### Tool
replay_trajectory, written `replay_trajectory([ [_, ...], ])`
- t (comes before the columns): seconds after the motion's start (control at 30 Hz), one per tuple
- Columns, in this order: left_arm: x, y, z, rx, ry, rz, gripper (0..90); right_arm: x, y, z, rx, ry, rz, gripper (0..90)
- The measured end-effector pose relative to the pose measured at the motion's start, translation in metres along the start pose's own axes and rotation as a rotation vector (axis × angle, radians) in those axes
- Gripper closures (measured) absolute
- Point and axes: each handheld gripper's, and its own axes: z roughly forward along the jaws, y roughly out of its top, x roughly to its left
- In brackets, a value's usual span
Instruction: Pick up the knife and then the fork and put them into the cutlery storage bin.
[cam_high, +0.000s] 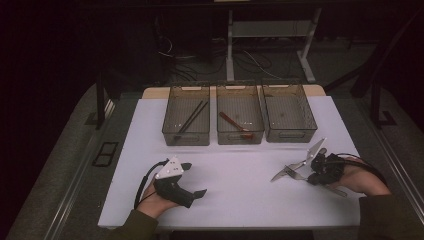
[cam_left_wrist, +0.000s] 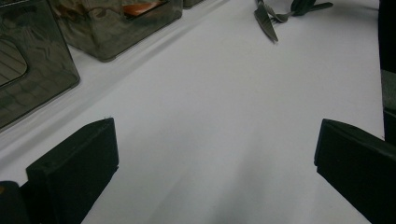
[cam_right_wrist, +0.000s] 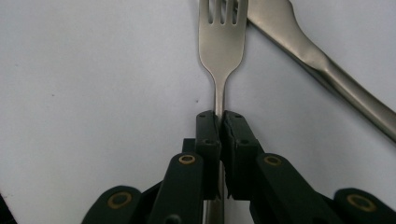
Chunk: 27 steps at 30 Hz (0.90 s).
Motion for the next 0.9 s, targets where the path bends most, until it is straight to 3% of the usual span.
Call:
replay_trajectory([
  [0.13,0.001,0.0,0.0,0.002,-0.002,-0.003,0.0,-0.001,-0.004,-0.008,-0.055,-0.006,0.02,85.3],
  [0.57,0.003,-0.001,-0.001,-0.005,-0.002,-0.006,0.0,-0.006,-0.019,-0.028,-0.316,0.003,0.149,85.4],
  [0.9,0.003,-0.001,-0.002,-0.007,-0.001,0.002,0.0,-0.01,-0.023,-0.034,-0.42,-0.024,0.264,85.3],
])
